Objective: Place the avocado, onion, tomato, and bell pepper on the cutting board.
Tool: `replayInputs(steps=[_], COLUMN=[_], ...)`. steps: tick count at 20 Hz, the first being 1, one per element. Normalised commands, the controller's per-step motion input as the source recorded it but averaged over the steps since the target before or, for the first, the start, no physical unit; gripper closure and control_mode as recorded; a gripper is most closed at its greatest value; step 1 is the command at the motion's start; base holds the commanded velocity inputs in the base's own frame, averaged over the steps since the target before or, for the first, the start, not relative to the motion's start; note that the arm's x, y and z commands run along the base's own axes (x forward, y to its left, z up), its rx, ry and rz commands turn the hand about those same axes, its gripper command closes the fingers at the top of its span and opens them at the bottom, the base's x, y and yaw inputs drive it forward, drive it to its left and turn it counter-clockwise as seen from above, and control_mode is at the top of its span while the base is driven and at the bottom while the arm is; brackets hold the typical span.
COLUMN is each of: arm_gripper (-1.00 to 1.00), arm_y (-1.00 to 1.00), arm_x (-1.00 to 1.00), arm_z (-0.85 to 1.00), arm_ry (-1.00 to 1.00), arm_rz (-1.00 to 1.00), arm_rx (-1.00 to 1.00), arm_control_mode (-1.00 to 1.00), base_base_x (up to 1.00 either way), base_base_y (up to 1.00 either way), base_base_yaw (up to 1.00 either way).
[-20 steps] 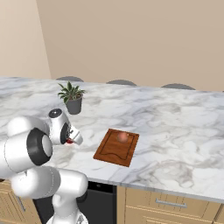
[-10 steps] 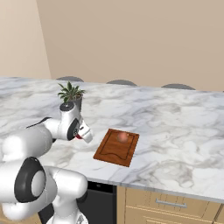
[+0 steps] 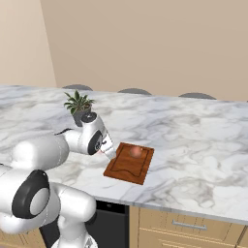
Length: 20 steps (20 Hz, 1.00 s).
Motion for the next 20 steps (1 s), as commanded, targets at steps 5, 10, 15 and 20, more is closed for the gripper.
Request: replayInputs(steps=[5,10,15,20], arm_gripper=[1.0,1.0,1.0,1.0], arm_y=[-0.65,-0.55,-0.03,-0.08], arm_x=[0.01,-0.09,0.0,-0.12], arm_z=[-0.15,-0.17,0.0,-0.03], arm_ry=[0.01,0.0,0.0,0.0], arm_rz=[-0.11,-0.06,0.0,0.0], arm_rx=[0.0,0.0,0.0,0.0], arm_control_mode=[-1.0,-1.0,-1.0,-1.0], base_base_x=[0.0,0.0,0.0,0.0], base_base_y=[0.0,0.0,0.0,0.0], base_base_yaw=[0.0,0.0,0.0,0.0])
